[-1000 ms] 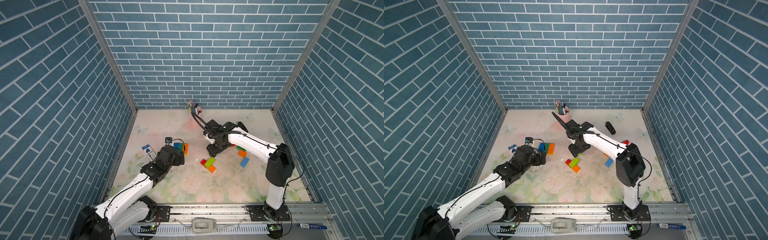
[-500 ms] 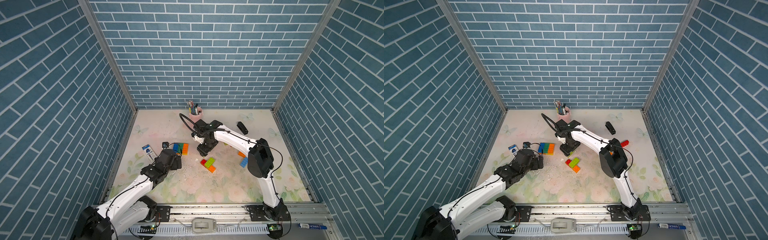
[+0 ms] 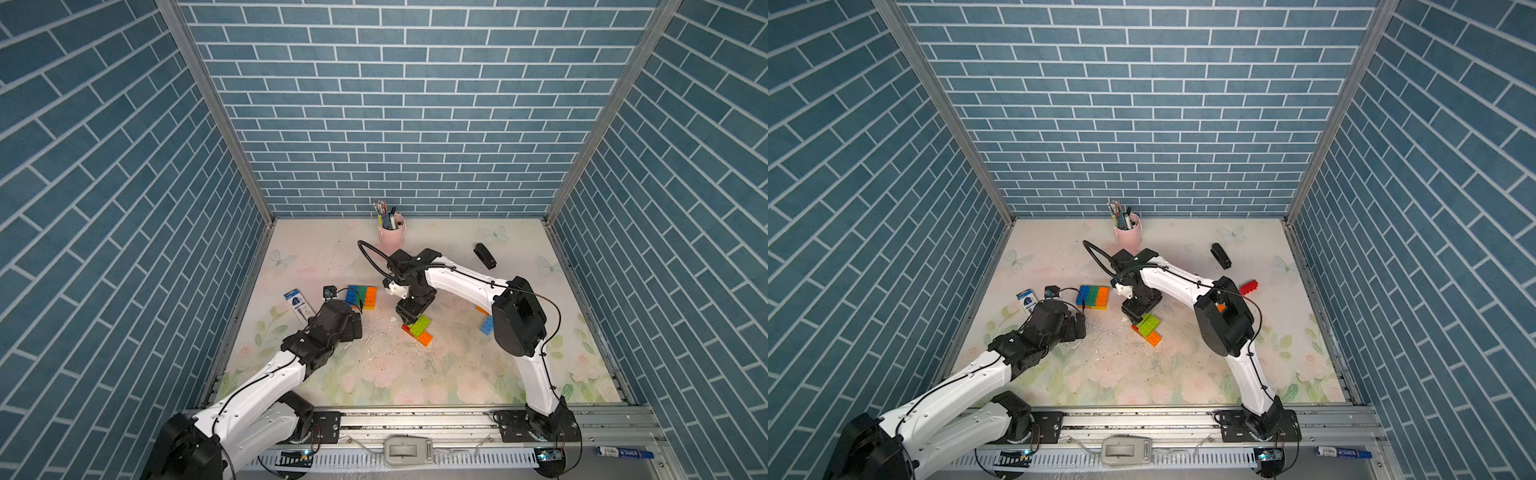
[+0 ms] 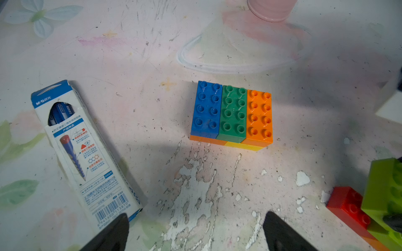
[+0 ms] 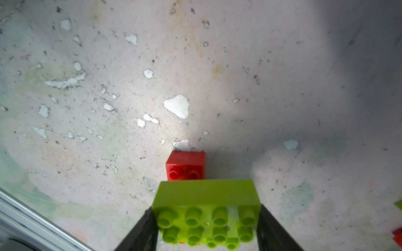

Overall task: Assemble a rectangle with lego
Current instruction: Assemble the lego brick with the lego brick.

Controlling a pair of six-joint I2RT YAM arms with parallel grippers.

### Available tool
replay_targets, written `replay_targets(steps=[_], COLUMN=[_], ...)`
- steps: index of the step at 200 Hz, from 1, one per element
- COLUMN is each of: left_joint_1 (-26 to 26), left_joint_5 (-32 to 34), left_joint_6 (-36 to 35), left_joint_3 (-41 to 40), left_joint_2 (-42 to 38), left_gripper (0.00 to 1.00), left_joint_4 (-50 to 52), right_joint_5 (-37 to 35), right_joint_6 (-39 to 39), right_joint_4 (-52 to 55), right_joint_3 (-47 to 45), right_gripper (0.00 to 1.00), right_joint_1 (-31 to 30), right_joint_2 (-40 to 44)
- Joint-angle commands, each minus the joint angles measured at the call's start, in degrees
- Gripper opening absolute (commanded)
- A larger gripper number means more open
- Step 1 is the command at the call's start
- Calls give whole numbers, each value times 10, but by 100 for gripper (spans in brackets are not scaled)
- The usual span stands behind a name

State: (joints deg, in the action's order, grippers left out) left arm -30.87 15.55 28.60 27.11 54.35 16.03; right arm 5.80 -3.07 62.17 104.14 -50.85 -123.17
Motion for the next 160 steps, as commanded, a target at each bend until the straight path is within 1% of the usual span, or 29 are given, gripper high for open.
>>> replay_targets(steps=[1,160], left_joint_1=[5,5], left_joint_5=[1,-4], left_joint_6=[-1,-4], left_joint_3=[-7,-15], left_joint_2=[8,5], left_gripper=[98,98], left_joint_4=[-7,-20], right_joint_5=[13,10], right_joint_6=[-26,-29], right_joint_4=[4,5], right_joint_3=[4,1], right_gripper=[54,53], right_joint_1=[-4,-5], right_joint_2=[-9,-21])
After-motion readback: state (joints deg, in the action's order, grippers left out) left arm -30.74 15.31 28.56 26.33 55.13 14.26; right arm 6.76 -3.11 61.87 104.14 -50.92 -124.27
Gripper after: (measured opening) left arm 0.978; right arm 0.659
